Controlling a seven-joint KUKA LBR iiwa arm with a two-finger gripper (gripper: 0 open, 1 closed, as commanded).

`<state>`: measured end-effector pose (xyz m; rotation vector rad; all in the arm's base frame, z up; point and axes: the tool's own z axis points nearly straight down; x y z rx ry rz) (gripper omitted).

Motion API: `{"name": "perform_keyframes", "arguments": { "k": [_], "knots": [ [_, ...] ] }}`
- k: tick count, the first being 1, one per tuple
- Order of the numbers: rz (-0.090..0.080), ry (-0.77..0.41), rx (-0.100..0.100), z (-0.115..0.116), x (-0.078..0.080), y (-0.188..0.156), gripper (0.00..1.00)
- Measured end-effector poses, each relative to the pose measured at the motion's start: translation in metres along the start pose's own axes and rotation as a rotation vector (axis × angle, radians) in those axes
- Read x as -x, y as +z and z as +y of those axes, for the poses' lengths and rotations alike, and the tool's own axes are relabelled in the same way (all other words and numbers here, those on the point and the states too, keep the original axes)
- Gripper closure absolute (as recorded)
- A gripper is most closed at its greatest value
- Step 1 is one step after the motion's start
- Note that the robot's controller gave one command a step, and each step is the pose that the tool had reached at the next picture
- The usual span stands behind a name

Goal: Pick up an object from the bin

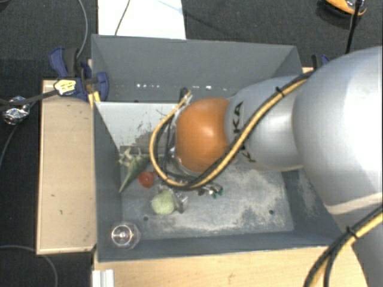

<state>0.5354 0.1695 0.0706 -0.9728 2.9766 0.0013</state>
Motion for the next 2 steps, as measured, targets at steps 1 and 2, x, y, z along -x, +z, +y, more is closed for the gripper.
{"name": "perform_keyframes", "arguments": {
  "k": [1, 2],
  "knots": [
    [0.0, 0.0, 0.0, 0.0, 0.0, 0.0, 1.0],
    [0.001, -0.001, 0.001, 0.0001, -0.0009, -0.0016, 1.0]
  ]
}}
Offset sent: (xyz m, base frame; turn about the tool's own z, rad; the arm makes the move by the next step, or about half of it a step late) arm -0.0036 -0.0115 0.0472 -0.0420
